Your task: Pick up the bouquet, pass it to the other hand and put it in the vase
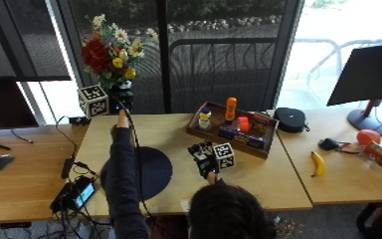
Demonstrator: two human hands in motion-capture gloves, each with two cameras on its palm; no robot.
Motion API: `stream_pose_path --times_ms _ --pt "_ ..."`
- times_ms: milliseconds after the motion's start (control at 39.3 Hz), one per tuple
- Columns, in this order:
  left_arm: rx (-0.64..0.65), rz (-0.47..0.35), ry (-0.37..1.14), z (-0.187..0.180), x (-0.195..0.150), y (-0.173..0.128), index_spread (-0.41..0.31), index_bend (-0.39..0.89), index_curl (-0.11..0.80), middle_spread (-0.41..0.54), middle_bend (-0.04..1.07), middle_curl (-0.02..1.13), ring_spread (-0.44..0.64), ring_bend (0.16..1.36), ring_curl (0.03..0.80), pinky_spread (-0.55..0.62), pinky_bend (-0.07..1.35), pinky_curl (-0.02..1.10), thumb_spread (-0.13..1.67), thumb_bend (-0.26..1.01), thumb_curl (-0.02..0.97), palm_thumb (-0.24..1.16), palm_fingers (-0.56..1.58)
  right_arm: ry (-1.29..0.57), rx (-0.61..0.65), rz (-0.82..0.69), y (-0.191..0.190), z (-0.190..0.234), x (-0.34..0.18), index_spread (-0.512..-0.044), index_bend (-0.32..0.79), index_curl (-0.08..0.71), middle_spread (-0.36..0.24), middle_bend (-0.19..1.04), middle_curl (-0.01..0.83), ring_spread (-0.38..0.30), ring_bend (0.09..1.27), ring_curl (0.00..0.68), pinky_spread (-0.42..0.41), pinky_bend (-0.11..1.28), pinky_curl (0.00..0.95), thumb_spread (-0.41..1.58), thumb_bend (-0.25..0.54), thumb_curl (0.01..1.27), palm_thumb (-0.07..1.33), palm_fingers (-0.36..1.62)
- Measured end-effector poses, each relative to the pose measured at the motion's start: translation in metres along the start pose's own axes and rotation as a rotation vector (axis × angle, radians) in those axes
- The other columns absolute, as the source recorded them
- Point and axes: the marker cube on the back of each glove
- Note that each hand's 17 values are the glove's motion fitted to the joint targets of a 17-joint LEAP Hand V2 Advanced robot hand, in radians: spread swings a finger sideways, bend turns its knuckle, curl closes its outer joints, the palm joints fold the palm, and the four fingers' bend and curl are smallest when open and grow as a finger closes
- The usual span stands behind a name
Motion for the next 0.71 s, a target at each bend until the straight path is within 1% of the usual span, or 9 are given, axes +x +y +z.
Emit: stream_pose_path --times_ms 331,458,559,585,610,636,661,687,712 --pt "0.046 -0.002 -0.010 -0.013 -0.028 -0.050 -0.263 0.28 0.605 -0.265 0.53 0.58 -0.32 0.46 0.482 -0.14 0.15 0.34 0.06 -0.02 0.819 1.11 1.10 -0.040 -0.070 -0.045 0.009 0.013 0.012 -0.235 0.15 0.384 -0.097 0.18 0.436 -0.126 0.33 0.420 0.214 0.19 0.352 1.21 -0.015 0.37 0.74 0.77" --pt "0.040 -0.022 0.013 -0.014 -0.042 -0.060 -0.264 0.27 0.612 -0.266 0.53 0.58 -0.32 0.45 0.485 -0.13 0.14 0.34 0.07 -0.02 0.826 1.11 1.08 -0.131 -0.144 0.126 0.022 0.017 0.004 -0.235 0.16 0.384 -0.096 0.18 0.432 -0.123 0.33 0.418 0.224 0.18 0.348 1.21 -0.016 0.37 0.73 0.77" --pt "-0.034 -0.060 -0.004 -0.019 -0.070 -0.065 -0.254 0.24 0.610 -0.264 0.53 0.58 -0.32 0.46 0.487 -0.09 0.08 0.31 0.14 -0.06 0.815 1.03 1.01 -0.124 -0.147 0.172 0.023 0.017 0.008 -0.235 0.16 0.384 -0.095 0.18 0.428 -0.122 0.33 0.416 0.227 0.18 0.345 1.21 -0.015 0.37 0.74 0.77" --pt "-0.070 -0.075 -0.027 -0.022 -0.083 -0.066 -0.250 0.23 0.608 -0.265 0.55 0.59 -0.32 0.48 0.493 -0.06 0.03 0.29 0.25 -0.09 0.796 0.96 0.96 -0.104 -0.136 0.159 0.021 0.017 0.013 -0.235 0.16 0.384 -0.095 0.18 0.427 -0.122 0.33 0.416 0.227 0.18 0.344 1.21 -0.015 0.37 0.74 0.77" --pt "-0.120 -0.091 -0.059 -0.026 -0.100 -0.066 -0.221 0.18 0.596 -0.250 0.55 0.60 -0.27 0.41 0.476 0.02 0.02 0.28 0.40 -0.14 0.757 0.85 0.72 -0.076 -0.118 0.127 0.018 0.017 0.018 -0.235 0.16 0.384 -0.094 0.18 0.426 -0.122 0.33 0.416 0.228 0.18 0.344 1.21 -0.015 0.37 0.74 0.77" --pt "-0.185 -0.109 -0.101 -0.031 -0.118 -0.065 -0.207 0.18 0.608 -0.238 0.56 0.62 -0.25 0.41 0.508 0.06 0.05 0.30 0.46 -0.12 0.738 0.81 0.63 -0.049 -0.100 0.078 0.015 0.016 0.024 -0.234 0.16 0.384 -0.094 0.18 0.425 -0.121 0.33 0.416 0.228 0.18 0.343 1.21 -0.015 0.37 0.74 0.77" --pt "-0.262 -0.132 -0.151 -0.036 -0.140 -0.064 -0.140 0.02 0.560 -0.163 0.39 0.58 -0.11 0.35 0.508 0.15 0.19 0.33 0.51 -0.16 0.701 0.71 0.15 -0.030 -0.088 0.029 0.012 0.016 0.028 -0.234 0.16 0.383 -0.095 0.18 0.426 -0.121 0.32 0.415 0.229 0.18 0.342 1.21 -0.014 0.37 0.74 0.77" --pt "-0.343 -0.161 -0.208 -0.042 -0.164 -0.062 -0.120 0.06 0.572 -0.139 0.42 0.64 -0.07 0.38 0.567 0.18 0.23 0.37 0.56 -0.14 0.684 0.69 0.11 -0.024 -0.087 0.000 0.012 0.015 0.031 -0.234 0.16 0.383 -0.095 0.18 0.426 -0.121 0.32 0.415 0.229 0.18 0.342 1.21 -0.014 0.37 0.74 0.77" --pt "-0.419 -0.191 -0.265 -0.048 -0.188 -0.059 -0.076 -0.02 0.531 -0.035 0.25 0.60 0.02 0.39 0.564 0.24 0.31 0.39 0.59 -0.14 0.659 0.63 -0.17 -0.030 -0.094 0.001 0.013 0.014 0.032 -0.234 0.16 0.383 -0.095 0.19 0.425 -0.117 0.32 0.413 0.229 0.18 0.341 1.21 -0.014 0.37 0.74 0.77"
